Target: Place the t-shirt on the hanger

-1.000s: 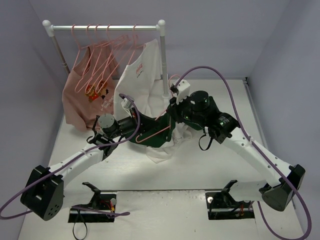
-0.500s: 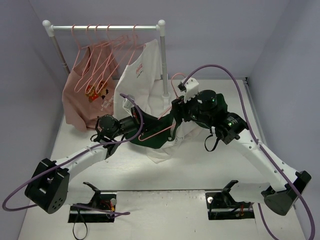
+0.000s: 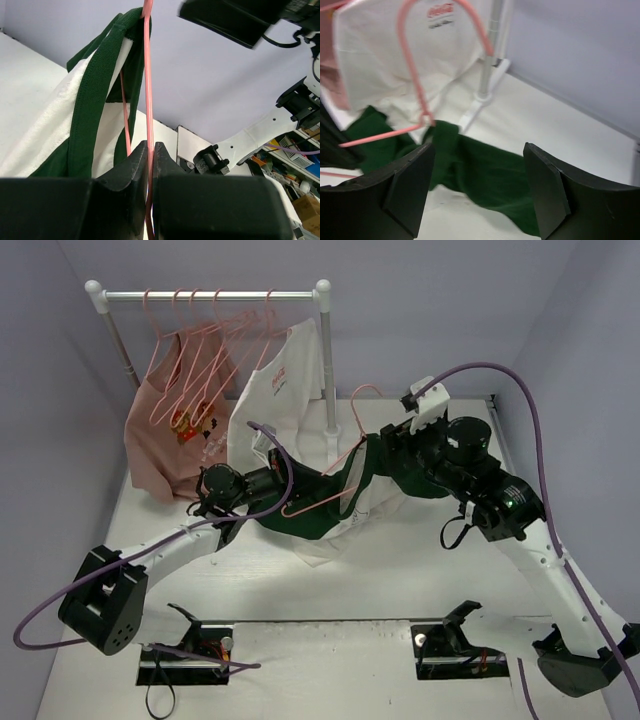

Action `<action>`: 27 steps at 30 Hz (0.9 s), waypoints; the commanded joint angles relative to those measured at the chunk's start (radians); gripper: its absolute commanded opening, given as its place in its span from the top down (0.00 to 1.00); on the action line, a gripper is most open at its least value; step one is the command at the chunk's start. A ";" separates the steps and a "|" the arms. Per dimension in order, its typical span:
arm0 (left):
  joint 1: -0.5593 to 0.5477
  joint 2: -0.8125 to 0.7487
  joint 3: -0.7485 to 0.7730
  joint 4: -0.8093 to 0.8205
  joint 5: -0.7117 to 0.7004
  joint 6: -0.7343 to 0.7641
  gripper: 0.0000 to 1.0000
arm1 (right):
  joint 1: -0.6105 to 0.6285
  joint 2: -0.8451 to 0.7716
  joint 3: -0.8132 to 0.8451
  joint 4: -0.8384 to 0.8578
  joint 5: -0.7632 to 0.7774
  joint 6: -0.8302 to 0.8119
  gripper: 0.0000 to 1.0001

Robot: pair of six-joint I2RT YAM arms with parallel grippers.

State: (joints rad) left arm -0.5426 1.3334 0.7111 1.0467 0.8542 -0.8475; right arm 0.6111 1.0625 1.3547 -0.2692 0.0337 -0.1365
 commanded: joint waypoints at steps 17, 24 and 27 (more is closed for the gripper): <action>-0.003 -0.047 0.125 0.055 0.067 0.035 1.00 | -0.275 0.109 0.029 -0.107 -0.513 -0.314 0.37; -0.004 -0.025 0.155 0.044 0.121 0.030 1.00 | -0.277 0.132 0.017 -0.126 -0.509 -0.342 0.52; -0.002 -0.026 0.186 -0.043 0.141 0.071 1.00 | -0.275 0.138 0.026 -0.131 -0.537 -0.344 0.76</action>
State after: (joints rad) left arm -0.5423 1.3333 0.7857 0.9394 0.9501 -0.8368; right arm 0.3352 1.1896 1.3525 -0.4193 -0.4472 -0.4764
